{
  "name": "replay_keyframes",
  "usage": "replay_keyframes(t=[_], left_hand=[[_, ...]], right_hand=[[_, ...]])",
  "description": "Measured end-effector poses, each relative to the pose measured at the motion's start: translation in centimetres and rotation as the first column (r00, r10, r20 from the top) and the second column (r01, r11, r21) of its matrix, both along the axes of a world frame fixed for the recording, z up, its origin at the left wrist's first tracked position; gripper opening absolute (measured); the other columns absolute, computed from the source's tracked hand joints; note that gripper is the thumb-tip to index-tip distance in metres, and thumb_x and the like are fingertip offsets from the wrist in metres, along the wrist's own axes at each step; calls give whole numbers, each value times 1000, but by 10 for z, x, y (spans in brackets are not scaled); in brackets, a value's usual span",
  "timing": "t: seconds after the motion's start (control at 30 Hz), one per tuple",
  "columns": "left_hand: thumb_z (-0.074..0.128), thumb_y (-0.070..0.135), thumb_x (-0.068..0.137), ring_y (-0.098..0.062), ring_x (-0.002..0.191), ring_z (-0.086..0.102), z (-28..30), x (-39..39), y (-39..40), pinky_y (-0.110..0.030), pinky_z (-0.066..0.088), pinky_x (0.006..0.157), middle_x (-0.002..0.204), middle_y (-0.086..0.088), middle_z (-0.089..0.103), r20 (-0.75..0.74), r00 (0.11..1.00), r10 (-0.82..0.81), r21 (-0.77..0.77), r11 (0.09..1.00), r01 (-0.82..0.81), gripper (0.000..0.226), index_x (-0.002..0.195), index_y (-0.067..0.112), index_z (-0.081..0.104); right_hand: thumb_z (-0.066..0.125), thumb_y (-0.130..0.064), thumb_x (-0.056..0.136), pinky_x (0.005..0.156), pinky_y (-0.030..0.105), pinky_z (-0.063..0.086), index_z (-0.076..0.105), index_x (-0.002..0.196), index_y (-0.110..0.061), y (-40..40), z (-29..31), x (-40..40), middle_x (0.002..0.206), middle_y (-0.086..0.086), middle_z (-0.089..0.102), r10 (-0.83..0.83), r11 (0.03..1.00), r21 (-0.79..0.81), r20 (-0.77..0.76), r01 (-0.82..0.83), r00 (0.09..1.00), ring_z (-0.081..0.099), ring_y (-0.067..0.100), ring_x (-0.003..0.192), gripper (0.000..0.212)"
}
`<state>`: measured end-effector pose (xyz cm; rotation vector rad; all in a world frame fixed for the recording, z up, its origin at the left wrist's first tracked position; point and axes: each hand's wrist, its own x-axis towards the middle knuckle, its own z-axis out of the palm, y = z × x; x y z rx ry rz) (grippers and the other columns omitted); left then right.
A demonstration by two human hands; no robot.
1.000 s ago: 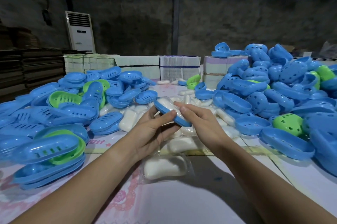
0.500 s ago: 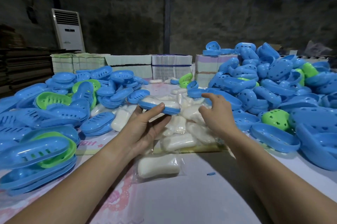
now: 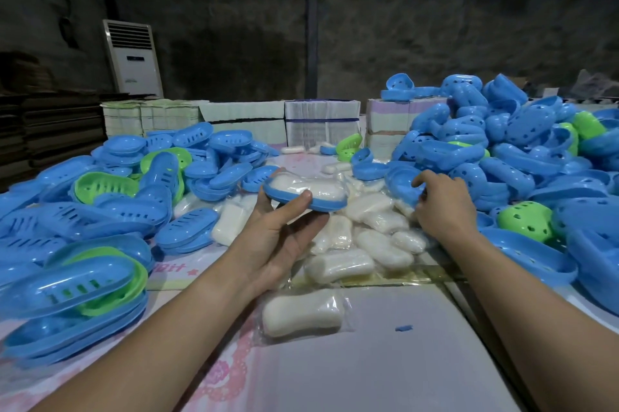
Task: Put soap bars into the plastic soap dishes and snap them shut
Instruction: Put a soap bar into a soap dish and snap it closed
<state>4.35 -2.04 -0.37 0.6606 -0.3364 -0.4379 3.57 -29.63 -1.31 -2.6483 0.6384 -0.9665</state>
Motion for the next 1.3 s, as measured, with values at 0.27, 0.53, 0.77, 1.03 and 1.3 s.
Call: replay_keyframes(t=[0.27,0.53,0.77,1.03,1.3], left_hand=[[71,0,68,-35,121,65,0,3,5,-36,63,73,123,-14,72,28,999,18,22,1000,-18,66,130,17,58],[71,1,69,-36,122,64,-3,6,6,-37,63,77,131,-15,68,49,999,12,34,999,-13,68,133,18,57],[75,5,68,-34,106,73,-4,9,7,-41,64,78,122,-13,73,29,998,47,29,998,-48,66,130,20,59],[74,10,71,-37,100,74,-3,11,11,-42,64,76,115,-11,75,26,999,21,31,999,-21,59,127,22,58],[68,12,81,-35,100,74,-5,8,9,-37,62,71,115,-12,75,115,992,-59,61,997,53,41,121,19,62]], right_hand=[[52,-21,91,98,46,33,49,137,-32,-6,-6,2,122,7,64,-85,994,47,-238,99,968,41,31,122,48],[53,-7,89,74,35,45,62,124,-21,3,4,-3,97,5,66,94,976,181,160,-123,983,56,28,99,39],[45,0,89,60,33,48,70,108,-36,73,39,-31,83,3,60,360,107,713,622,-693,695,56,16,73,47],[62,-18,89,44,22,34,49,113,-26,88,34,-38,112,9,57,371,-304,775,632,-554,681,57,25,74,28],[72,-48,74,55,26,39,58,122,-28,102,22,-37,96,-2,59,641,95,805,400,-585,655,50,14,75,54]])
